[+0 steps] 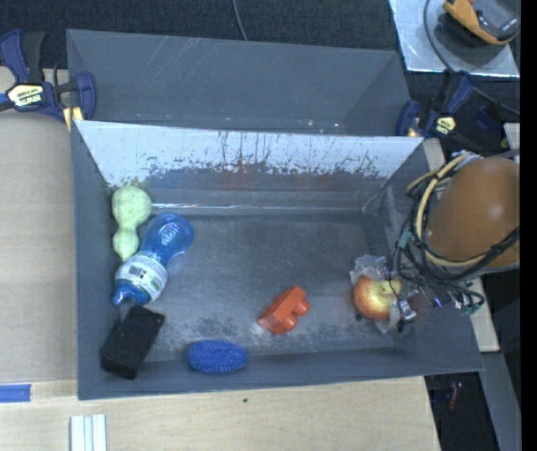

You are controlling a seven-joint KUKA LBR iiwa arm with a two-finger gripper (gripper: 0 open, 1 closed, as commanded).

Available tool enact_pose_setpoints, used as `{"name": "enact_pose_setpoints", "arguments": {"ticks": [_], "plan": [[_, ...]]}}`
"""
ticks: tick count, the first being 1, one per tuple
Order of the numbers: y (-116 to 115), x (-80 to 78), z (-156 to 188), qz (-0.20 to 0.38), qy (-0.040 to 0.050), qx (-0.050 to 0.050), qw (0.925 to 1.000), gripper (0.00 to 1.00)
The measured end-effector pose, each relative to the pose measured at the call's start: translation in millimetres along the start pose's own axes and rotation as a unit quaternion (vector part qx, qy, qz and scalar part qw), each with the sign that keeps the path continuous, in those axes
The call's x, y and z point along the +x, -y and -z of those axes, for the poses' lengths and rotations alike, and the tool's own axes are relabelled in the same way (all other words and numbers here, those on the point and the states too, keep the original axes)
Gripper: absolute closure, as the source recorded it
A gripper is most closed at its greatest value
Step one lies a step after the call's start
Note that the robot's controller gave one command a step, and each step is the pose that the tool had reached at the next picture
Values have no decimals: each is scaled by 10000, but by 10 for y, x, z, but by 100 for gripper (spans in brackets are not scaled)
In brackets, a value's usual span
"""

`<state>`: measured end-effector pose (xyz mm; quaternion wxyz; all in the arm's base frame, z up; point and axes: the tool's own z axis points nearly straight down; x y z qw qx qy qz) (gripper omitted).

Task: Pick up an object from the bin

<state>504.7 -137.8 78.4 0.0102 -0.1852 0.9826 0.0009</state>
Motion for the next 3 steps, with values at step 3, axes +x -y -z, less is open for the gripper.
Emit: {"name": "enact_pose_setpoints", "arguments": {"ticks": [3], "plan": [[-28, -52, -47, 172, 51, 18, 9998, 100]]}}
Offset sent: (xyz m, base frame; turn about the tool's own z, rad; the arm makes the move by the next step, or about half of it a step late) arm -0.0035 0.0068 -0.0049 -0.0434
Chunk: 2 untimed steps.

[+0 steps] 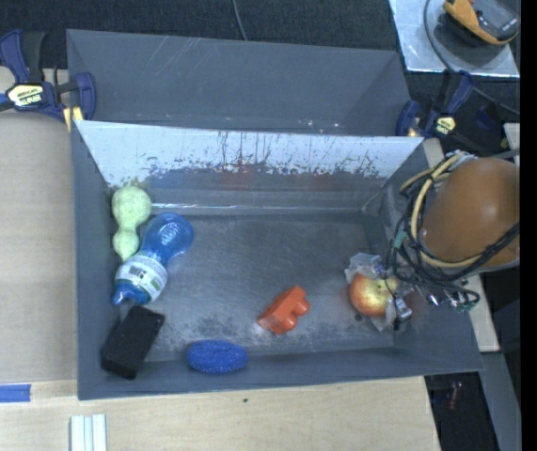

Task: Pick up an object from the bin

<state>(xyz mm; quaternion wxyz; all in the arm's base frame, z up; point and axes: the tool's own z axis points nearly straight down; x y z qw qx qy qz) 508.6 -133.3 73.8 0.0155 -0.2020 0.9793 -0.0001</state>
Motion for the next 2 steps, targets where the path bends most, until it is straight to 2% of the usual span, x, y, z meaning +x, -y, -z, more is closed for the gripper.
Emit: {"name": "enact_pose_setpoints", "arguments": {"ticks": [1, 2], "plan": [[80, -77, -11, 825, 11, 4, 9966, 100], [40, -153, 57, 323, 21, 7, 9995, 100]]}}
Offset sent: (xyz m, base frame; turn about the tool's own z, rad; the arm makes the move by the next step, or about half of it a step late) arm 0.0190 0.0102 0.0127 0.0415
